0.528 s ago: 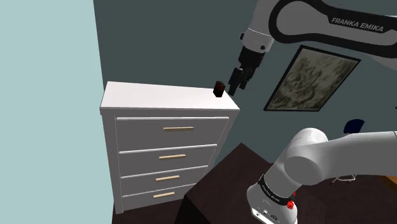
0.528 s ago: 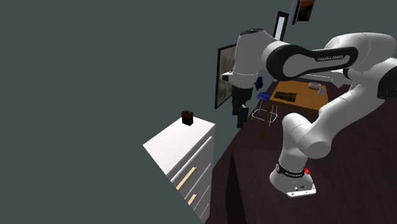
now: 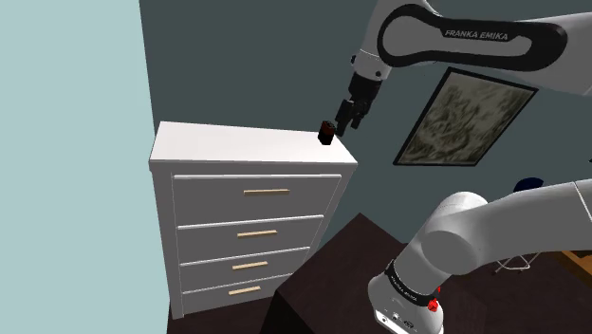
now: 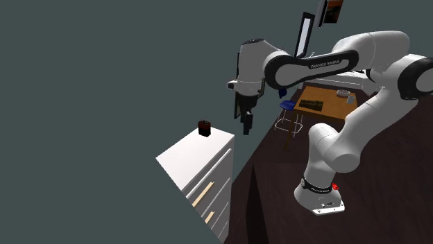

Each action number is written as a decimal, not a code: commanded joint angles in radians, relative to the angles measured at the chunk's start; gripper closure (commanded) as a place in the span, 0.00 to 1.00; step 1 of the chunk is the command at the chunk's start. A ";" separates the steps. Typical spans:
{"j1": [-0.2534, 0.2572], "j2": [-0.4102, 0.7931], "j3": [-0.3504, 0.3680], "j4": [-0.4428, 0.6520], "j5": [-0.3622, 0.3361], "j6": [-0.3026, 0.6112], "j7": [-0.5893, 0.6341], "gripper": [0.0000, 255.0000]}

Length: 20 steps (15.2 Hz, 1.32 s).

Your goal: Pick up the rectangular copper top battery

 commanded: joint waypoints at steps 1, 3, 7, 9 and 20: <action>-0.013 0.047 -0.028 0.017 -0.014 0.030 -0.029 0.00; -0.025 0.105 -0.059 0.042 -0.027 0.063 -0.061 0.00; -0.046 0.229 -0.119 0.107 -0.039 0.123 -0.126 0.00; -0.055 0.294 -0.147 0.146 -0.039 0.148 -0.159 0.00; -0.113 0.684 -0.271 0.445 0.044 0.225 -0.356 0.00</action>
